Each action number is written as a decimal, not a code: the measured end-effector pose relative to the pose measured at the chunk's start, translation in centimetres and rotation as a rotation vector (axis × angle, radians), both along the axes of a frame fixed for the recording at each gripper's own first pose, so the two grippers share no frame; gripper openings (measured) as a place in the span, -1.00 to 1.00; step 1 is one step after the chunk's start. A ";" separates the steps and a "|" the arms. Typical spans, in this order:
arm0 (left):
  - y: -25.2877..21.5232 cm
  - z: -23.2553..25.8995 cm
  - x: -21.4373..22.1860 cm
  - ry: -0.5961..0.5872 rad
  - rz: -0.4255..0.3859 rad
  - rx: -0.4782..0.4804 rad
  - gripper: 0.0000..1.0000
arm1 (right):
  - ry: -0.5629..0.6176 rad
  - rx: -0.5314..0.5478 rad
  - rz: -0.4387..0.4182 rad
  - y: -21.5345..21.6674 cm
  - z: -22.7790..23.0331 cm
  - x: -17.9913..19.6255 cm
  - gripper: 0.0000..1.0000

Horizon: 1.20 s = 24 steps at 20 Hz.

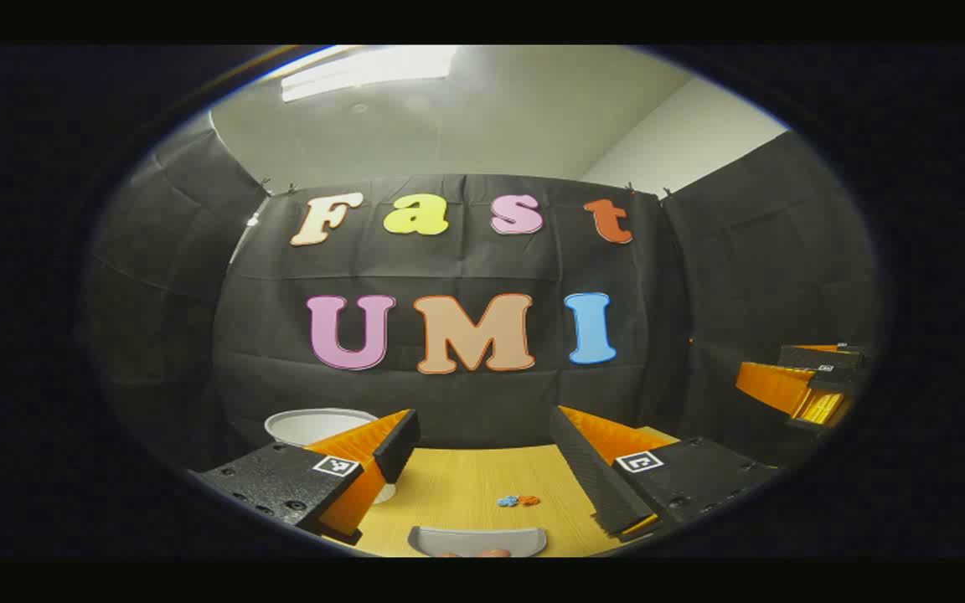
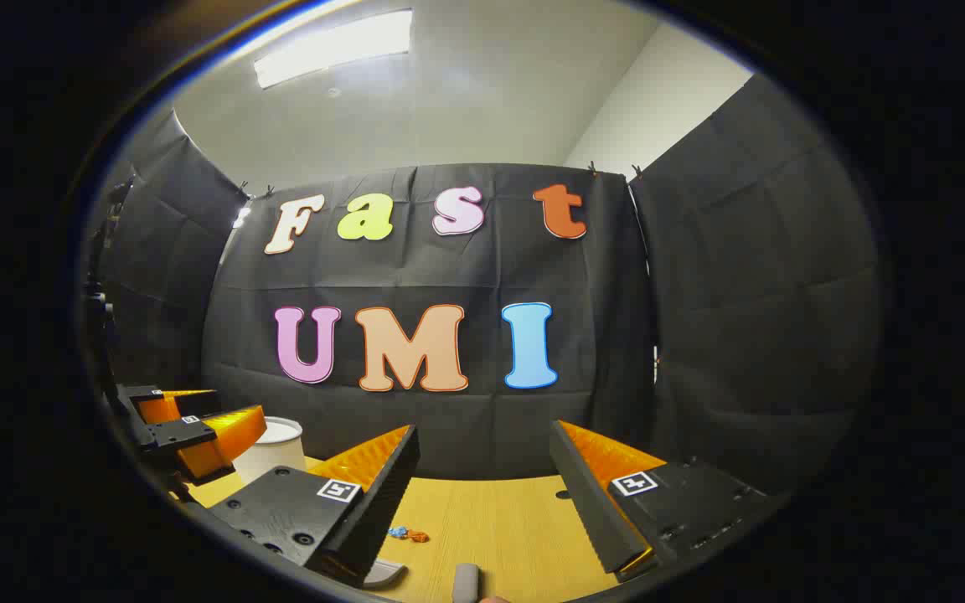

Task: Pick up the small broom and dustpan from the desktop, sweep the trash into the dustpan with the broom, and then empty the trash into the garbage bin.

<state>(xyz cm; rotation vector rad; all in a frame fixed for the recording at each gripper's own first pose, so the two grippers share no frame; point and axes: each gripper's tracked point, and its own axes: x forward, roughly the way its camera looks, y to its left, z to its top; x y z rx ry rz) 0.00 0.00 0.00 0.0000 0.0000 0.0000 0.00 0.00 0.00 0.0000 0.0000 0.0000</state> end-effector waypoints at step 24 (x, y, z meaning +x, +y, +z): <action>0.0 0.2 0.0 -0.001 0.016 0.003 0.90 | 0.001 0.001 0.008 -0.2 -0.1 0.4 0.84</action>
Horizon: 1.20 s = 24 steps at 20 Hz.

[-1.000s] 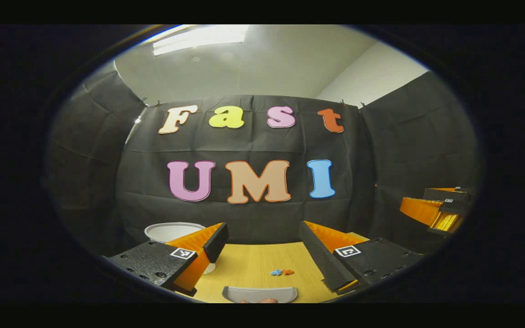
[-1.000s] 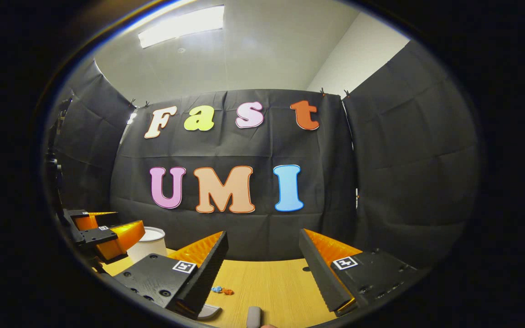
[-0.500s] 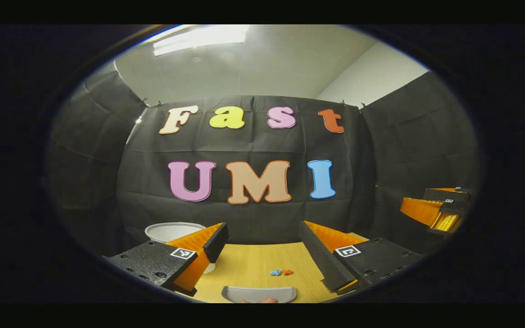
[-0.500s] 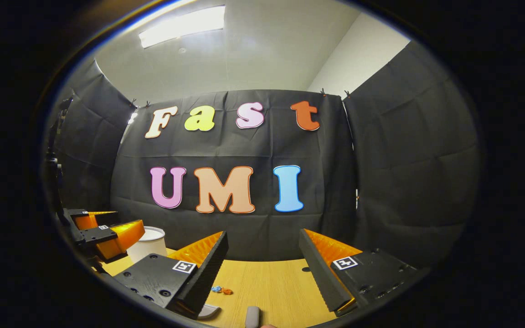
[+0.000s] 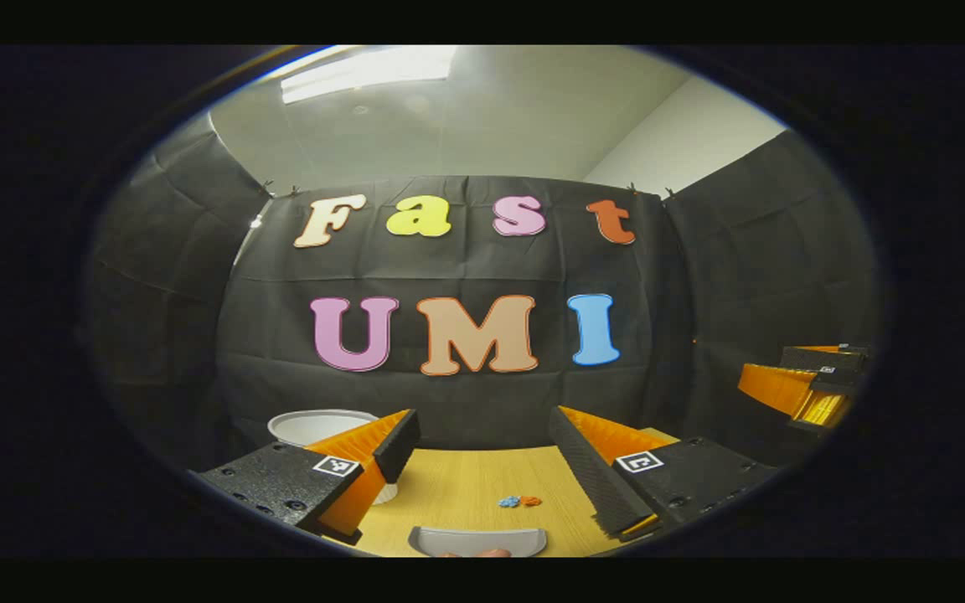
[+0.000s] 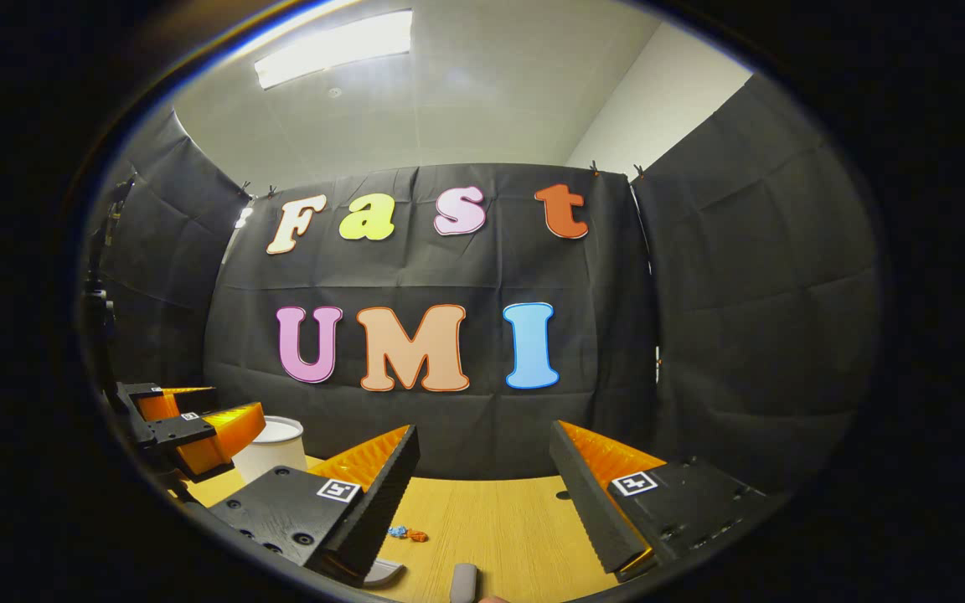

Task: Pick up the small broom and dustpan from the desktop, sweep the trash into the dustpan with the broom, and then empty the trash into the garbage bin.

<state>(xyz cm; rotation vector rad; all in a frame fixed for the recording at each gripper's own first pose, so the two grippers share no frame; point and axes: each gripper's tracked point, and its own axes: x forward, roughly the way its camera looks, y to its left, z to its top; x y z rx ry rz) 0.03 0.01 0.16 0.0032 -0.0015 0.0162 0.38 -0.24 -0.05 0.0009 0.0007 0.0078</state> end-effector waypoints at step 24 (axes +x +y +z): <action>-1.5 -0.8 -0.9 0.033 0.028 -0.005 0.90 | 0.060 0.040 0.061 -0.8 -2.5 0.6 0.84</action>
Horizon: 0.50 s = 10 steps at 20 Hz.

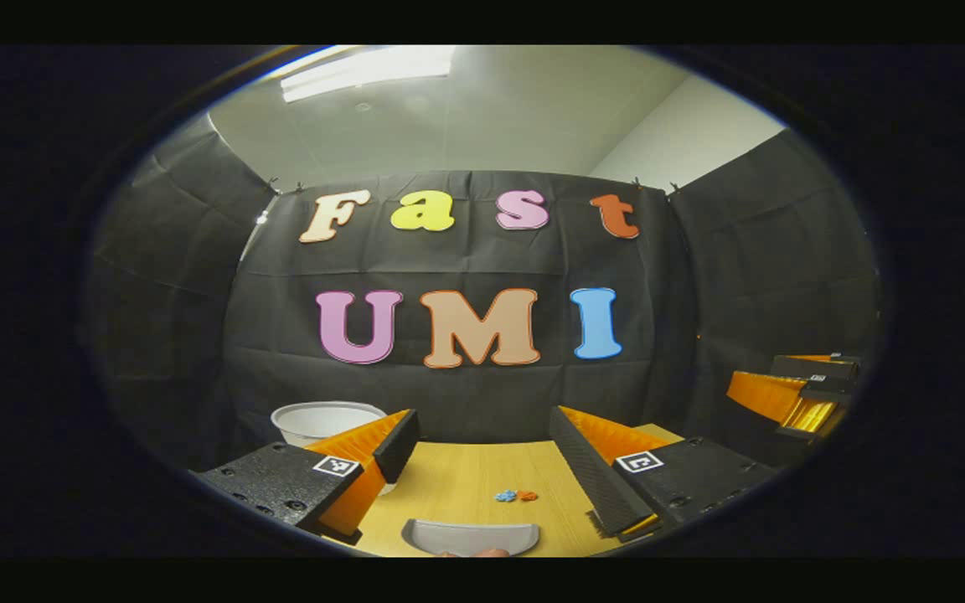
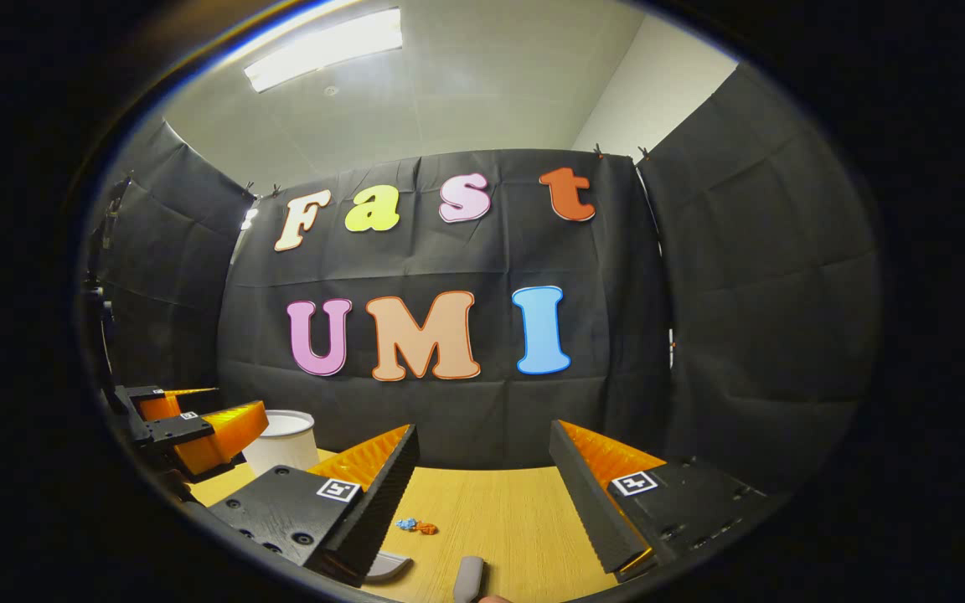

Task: Pick up the small broom and dustpan from the desktop, sweep the trash into the dustpan with the broom, and then empty the trash into the garbage bin.

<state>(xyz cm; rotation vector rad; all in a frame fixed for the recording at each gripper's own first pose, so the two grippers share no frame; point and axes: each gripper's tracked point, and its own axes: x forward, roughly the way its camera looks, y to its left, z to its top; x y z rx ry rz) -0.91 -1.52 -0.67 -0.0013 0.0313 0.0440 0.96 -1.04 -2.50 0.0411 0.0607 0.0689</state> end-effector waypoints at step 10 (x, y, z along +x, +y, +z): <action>0.3 -7.2 -0.9 0.200 0.043 -0.040 0.89 | 0.179 0.018 0.129 0.5 -7.5 0.4 0.85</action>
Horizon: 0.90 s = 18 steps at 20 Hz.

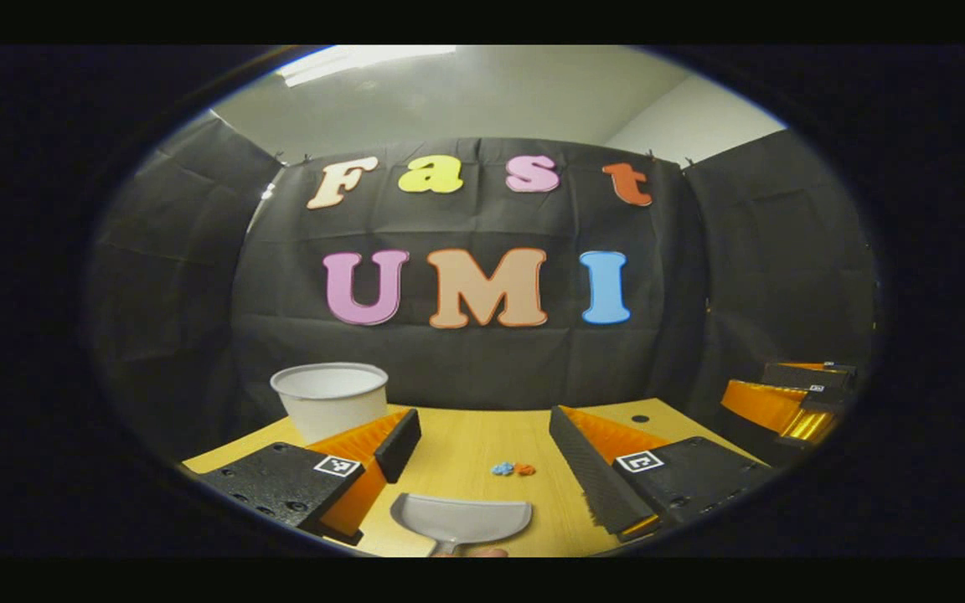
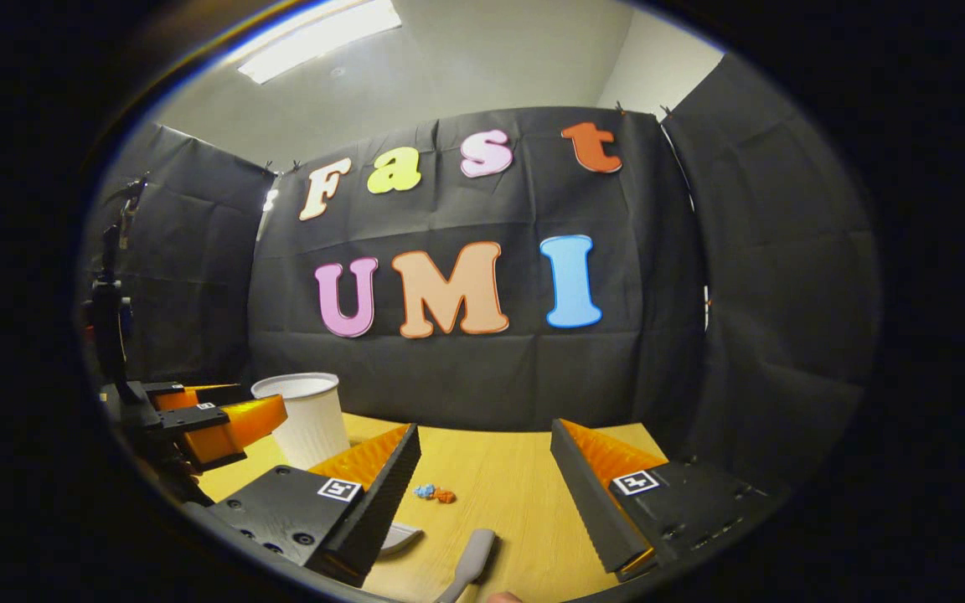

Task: Pick up the small broom and dustpan from the desktop, sweep the trash into the dustpan with the broom, and then empty the trash into the garbage bin.

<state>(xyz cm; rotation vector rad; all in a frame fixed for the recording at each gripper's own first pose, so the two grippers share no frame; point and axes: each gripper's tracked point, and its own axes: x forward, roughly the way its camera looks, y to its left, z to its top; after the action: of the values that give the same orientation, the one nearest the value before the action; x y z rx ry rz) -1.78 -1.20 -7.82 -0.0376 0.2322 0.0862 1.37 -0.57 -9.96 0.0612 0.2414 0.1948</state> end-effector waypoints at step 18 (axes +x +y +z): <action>3.8 -22.8 -7.6 0.668 -0.015 0.010 0.94 | 0.643 -0.156 0.072 3.1 -25.8 -4.6 0.86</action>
<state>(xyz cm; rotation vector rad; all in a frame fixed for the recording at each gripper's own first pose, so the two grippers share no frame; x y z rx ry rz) -9.37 2.65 -30.67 0.0044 0.8996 0.0825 -3.25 2.49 -35.81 -0.0421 0.8990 0.2234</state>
